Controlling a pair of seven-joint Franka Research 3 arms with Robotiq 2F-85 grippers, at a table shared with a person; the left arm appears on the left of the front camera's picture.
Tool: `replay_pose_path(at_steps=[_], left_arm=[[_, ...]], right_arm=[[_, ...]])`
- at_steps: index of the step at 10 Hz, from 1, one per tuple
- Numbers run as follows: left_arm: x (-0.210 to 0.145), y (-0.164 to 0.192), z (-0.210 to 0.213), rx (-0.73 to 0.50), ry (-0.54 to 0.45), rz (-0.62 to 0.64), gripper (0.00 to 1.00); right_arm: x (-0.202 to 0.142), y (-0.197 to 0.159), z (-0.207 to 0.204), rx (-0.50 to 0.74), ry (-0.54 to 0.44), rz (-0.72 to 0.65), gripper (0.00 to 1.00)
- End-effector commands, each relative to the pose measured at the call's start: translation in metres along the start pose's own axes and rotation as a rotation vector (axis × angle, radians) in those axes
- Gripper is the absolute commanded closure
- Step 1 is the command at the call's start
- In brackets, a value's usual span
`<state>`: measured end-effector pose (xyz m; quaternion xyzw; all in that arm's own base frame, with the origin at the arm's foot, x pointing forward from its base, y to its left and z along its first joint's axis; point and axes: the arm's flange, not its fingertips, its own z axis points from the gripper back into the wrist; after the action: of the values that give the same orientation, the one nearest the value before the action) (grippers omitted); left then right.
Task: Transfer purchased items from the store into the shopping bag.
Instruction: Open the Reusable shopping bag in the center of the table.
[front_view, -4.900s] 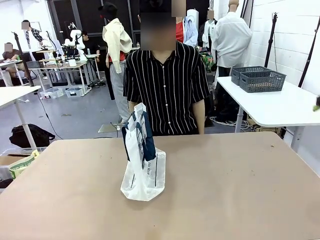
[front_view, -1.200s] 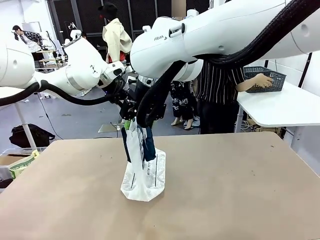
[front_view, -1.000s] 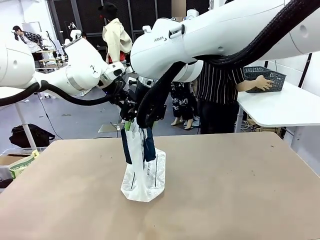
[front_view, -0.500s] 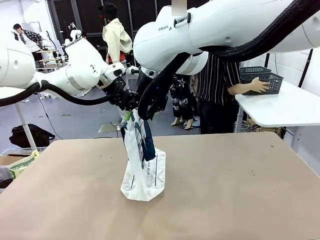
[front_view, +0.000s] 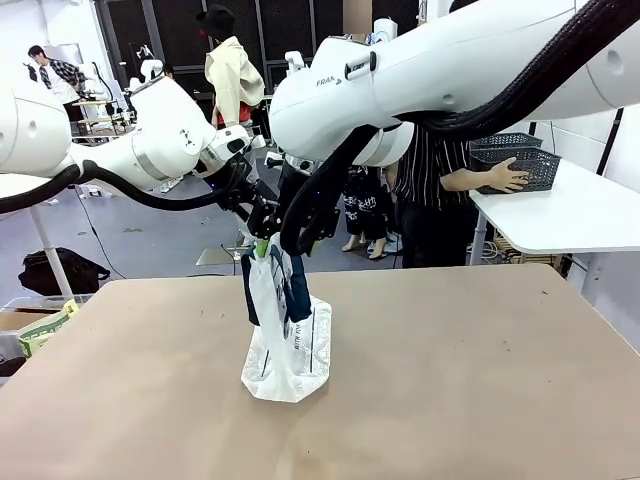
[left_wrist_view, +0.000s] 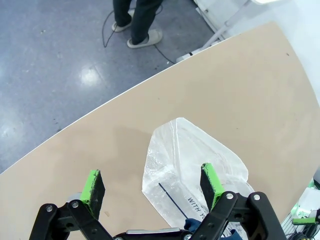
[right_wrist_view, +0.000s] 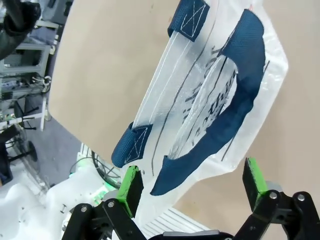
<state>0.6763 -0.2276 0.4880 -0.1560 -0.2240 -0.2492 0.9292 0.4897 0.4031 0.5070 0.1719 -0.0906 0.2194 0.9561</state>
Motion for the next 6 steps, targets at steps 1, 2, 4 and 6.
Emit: replay_pose_path(at_steps=[1,2,4,6], left_arm=[[0.007,0.002,-0.001,0.007,0.026,0.012,0.00],[0.006,0.002,-0.001,0.007,0.029,0.013,0.00],[0.005,0.002,-0.006,0.008,0.048,0.016,0.00],[0.003,0.000,-0.009,0.011,0.065,0.021,0.00]], right_arm=[[-0.001,0.004,-0.009,-0.022,0.013,-0.017,0.00],[0.000,0.007,-0.012,-0.022,0.019,-0.015,0.00],[0.003,0.012,-0.015,-0.020,0.024,-0.007,0.00],[0.002,0.017,-0.025,-0.064,0.044,0.020,0.05]])
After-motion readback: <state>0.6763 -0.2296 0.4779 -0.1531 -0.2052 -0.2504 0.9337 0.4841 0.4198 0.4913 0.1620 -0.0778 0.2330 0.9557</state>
